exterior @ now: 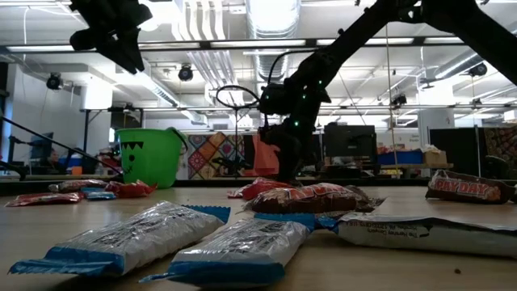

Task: Sort candy
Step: Put the brown chocolate into the orange bucket

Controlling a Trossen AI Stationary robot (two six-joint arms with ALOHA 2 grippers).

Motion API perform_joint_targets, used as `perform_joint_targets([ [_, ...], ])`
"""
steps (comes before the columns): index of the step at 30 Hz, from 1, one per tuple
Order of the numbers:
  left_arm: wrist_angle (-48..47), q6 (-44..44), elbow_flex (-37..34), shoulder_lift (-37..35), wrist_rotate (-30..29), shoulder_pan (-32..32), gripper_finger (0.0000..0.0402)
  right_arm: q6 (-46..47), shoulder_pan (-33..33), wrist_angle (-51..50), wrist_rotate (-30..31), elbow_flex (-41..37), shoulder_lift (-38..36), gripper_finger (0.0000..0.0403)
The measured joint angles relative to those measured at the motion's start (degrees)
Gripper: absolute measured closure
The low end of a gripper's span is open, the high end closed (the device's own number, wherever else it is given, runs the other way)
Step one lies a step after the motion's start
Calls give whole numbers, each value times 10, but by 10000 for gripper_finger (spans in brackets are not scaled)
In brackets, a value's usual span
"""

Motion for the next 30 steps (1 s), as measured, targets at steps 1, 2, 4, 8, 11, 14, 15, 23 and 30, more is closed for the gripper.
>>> perform_joint_targets([
  [1,-2,0,0,0,0,0,299,9,1,1,0,0,-6,379],
  [2,-3,0,0,-1,0,0,299,17,2,1,0,0,-14,379],
  [4,-3,0,0,-2,0,0,299,30,6,-4,3,0,-28,379],
  [8,-2,-3,0,-3,0,0,299,45,15,-7,4,0,-53,379],
  [11,-2,-12,0,-3,0,0,299,72,22,-16,3,0,-78,377],
  [14,-2,-18,0,-4,0,0,299,102,35,-57,4,0,-102,374],
  [15,-2,-18,0,-3,0,0,299,111,41,-74,4,0,-110,374],
  [23,-5,1,0,-4,7,0,299,220,130,-190,11,-3,-191,371],
  [30,-28,14,0,-4,34,0,299,331,226,-308,50,-3,-244,370],
])
